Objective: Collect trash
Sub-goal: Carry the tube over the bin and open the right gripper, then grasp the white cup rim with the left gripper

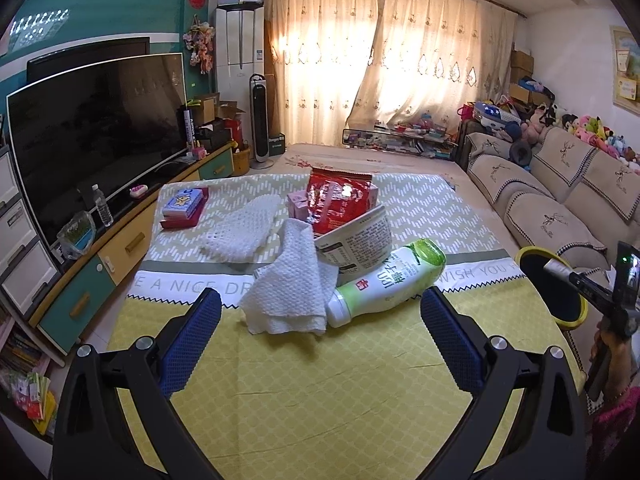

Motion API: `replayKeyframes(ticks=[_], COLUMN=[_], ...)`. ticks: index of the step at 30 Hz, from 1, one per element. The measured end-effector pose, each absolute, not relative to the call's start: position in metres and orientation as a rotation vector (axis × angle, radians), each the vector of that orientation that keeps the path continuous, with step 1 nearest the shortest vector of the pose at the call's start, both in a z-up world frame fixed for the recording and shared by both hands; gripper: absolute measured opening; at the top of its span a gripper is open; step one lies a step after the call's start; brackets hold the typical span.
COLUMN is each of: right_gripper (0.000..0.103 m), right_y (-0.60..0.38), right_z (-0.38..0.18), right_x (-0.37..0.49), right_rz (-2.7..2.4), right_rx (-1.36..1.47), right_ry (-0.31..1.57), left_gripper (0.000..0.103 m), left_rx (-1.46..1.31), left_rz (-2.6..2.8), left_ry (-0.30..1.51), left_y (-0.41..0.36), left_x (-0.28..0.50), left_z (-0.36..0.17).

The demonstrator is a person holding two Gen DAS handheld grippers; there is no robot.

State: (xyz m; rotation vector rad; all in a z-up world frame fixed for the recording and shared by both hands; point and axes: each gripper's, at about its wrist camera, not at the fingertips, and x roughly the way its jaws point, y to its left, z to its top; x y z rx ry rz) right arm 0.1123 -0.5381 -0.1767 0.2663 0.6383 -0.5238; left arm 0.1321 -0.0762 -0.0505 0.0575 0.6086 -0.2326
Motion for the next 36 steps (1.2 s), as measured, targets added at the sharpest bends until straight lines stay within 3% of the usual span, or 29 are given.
replayKeyframes(ticks=[8,25,30,33,36], right_gripper=[0.053,0.054,0.054,0.054,0.054], right_y=[-0.541,-0.503,-0.499,-0.501,-0.502], right_z=[-0.169,-0.146,-0.148,-0.149,-0.149], right_x=[0.097,0.086,0.089,0.089,0.088], right_rz=[-0.541,-0.462,-0.452,-0.446,-0.444], right_rx=[0.29,0.261,0.271,0.275,0.278], right_ry=[0.585,0.552,0.563,0.567,0.564], left_gripper=[0.098,0.097,0.073,0.066,0.052], left_rx=[0.077,0.155,0.179,0.208,0.22], left_rz=[-0.291,-0.507,-0.568,-0.56,-0.566], left_ry=[0.625,0.647,0.736,0.774,0.77], left_y=[-0.092,-0.131,-0.142,-0.149,-0.147], left_x=[0.142,0.249,0.282,0.289,0.286], left_z=[-0.059,-0.067,-0.082,-0.093,-0.094])
